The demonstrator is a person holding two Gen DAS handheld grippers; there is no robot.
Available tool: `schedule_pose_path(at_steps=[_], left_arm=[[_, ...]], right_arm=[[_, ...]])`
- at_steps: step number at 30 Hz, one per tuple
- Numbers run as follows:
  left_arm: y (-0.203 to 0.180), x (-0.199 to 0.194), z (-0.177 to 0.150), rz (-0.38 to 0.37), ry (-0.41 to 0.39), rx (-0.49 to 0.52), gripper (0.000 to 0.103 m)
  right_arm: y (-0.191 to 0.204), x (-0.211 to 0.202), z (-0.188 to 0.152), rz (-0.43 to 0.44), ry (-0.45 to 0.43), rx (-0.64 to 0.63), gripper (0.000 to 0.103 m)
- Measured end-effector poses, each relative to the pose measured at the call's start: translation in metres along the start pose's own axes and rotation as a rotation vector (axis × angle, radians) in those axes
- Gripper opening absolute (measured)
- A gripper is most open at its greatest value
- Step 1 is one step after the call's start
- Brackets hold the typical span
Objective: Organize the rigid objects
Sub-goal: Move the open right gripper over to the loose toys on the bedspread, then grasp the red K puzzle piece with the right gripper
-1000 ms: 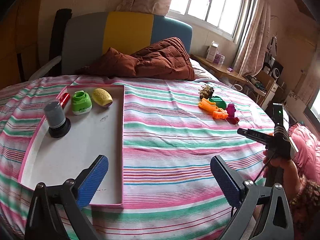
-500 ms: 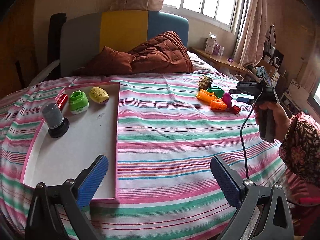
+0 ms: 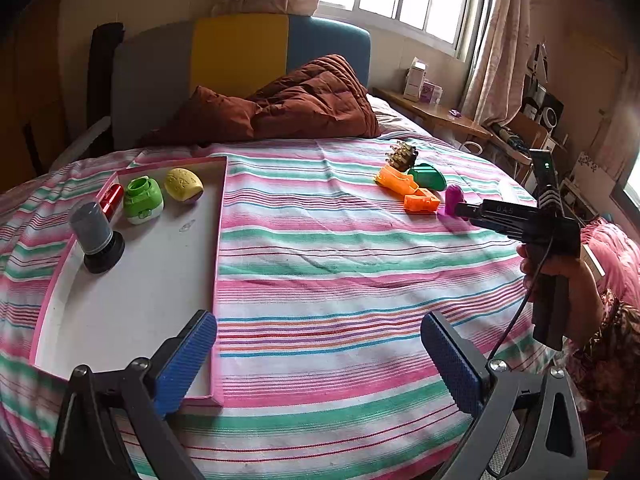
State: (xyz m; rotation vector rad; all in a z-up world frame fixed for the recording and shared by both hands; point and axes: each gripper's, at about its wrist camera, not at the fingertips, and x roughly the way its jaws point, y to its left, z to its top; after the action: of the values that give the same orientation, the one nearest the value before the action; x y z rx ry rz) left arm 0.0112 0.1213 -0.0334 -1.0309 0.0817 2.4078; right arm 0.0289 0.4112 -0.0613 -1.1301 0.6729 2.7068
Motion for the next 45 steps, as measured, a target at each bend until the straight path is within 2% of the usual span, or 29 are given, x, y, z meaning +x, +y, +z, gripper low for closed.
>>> schedule_pose_path(at_steps=[4, 8, 12, 16, 18, 26, 28, 31, 36, 39, 42, 43, 45], left_arm=[[-0.001, 0.000, 0.000, 0.000, 0.000, -0.005, 0.103], [-0.004, 0.002, -0.001, -0.002, 0.008, 0.000, 0.103], [-0.008, 0.003, -0.001, 0.000, 0.013, 0.018, 0.103], [-0.009, 0.002, -0.001, 0.009, 0.013, 0.024, 0.103], [-0.008, 0.003, -0.001, 0.012, 0.015, 0.021, 0.103], [-0.013, 0.004, 0.001, 0.001, 0.014, 0.026, 0.103], [-0.012, 0.004, 0.001, 0.001, 0.012, 0.022, 0.103], [-0.010, 0.005, 0.002, 0.001, 0.018, 0.009, 0.103], [-0.009, 0.003, 0.002, 0.011, 0.014, 0.004, 0.103], [-0.009, 0.002, 0.003, 0.019, 0.016, 0.005, 0.103], [-0.009, 0.002, 0.004, 0.024, 0.014, 0.009, 0.103], [-0.009, 0.003, 0.005, 0.022, 0.017, 0.009, 0.103], [-0.011, 0.006, 0.008, 0.015, 0.017, 0.010, 0.103]], right_arm=[[-0.016, -0.020, 0.014, -0.129, -0.110, 0.009, 0.045], [-0.037, -0.013, 0.032, -0.194, -0.092, 0.060, 0.045], [-0.049, 0.012, 0.042, -0.198, -0.018, 0.057, 0.045], [-0.041, 0.036, 0.038, -0.196, 0.051, -0.017, 0.046], [-0.028, 0.040, 0.034, -0.241, 0.046, -0.090, 0.046], [0.017, 0.027, -0.005, -0.125, 0.067, -0.203, 0.048], [0.017, 0.017, -0.007, -0.166, 0.020, -0.185, 0.047], [-0.001, 0.007, 0.010, -0.231, -0.059, -0.065, 0.047], [-0.025, 0.035, 0.048, -0.212, 0.000, 0.114, 0.047], [-0.022, 0.058, 0.052, -0.262, 0.059, 0.091, 0.047], [-0.009, 0.059, 0.043, -0.306, 0.032, -0.006, 0.040], [-0.007, 0.057, 0.038, -0.321, 0.031, -0.039, 0.034], [-0.007, 0.049, 0.029, -0.314, 0.033, -0.067, 0.032]])
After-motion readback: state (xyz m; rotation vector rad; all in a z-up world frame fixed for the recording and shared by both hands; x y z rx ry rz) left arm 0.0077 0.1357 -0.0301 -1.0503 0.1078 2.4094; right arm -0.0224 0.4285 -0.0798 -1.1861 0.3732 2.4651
